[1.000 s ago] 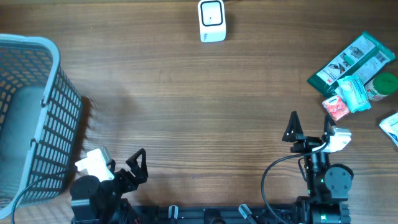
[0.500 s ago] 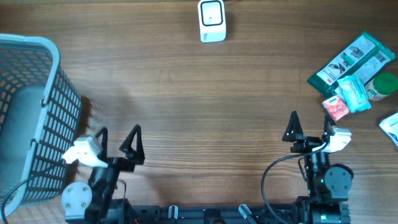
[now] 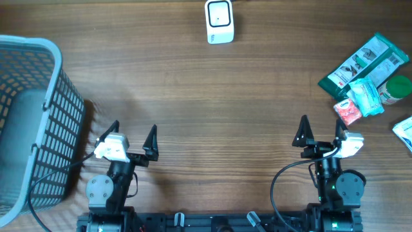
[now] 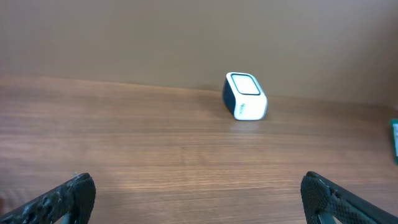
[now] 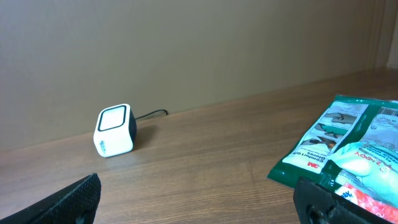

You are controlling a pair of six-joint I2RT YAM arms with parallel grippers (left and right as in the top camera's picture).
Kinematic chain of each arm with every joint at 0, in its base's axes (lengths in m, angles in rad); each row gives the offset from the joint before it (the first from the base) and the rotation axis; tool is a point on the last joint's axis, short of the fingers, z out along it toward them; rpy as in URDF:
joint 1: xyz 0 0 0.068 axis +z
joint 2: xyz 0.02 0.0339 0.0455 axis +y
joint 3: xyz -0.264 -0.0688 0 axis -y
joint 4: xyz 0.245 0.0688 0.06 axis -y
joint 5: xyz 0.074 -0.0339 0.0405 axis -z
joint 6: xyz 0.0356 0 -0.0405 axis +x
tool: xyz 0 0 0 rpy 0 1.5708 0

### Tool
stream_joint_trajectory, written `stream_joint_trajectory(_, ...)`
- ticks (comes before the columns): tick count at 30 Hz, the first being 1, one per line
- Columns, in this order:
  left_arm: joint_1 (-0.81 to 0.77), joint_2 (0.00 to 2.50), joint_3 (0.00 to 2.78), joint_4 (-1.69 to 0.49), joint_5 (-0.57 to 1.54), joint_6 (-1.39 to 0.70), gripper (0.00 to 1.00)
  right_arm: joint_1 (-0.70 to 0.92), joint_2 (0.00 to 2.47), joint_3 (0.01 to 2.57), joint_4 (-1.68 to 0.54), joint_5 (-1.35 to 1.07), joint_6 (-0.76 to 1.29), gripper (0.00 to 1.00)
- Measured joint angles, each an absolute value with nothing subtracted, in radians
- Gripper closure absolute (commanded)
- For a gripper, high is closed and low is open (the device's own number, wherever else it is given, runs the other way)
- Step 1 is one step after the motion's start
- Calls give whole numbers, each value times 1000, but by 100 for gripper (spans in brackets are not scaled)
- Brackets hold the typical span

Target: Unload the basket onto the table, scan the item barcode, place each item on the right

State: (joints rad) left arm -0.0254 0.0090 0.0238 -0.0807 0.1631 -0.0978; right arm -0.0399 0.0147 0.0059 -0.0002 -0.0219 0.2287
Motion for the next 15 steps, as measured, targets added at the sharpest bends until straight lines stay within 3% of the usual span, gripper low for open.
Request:
stream_joint_trajectory(10, -25, 9, 19, -75, 72, -33, 0, -40, 15, 6, 0, -22, 229, 0)
stream_joint_trajectory(15, -24, 9, 19, -78, 43, -116, 0, -40, 15, 6, 0, -22, 229, 1)
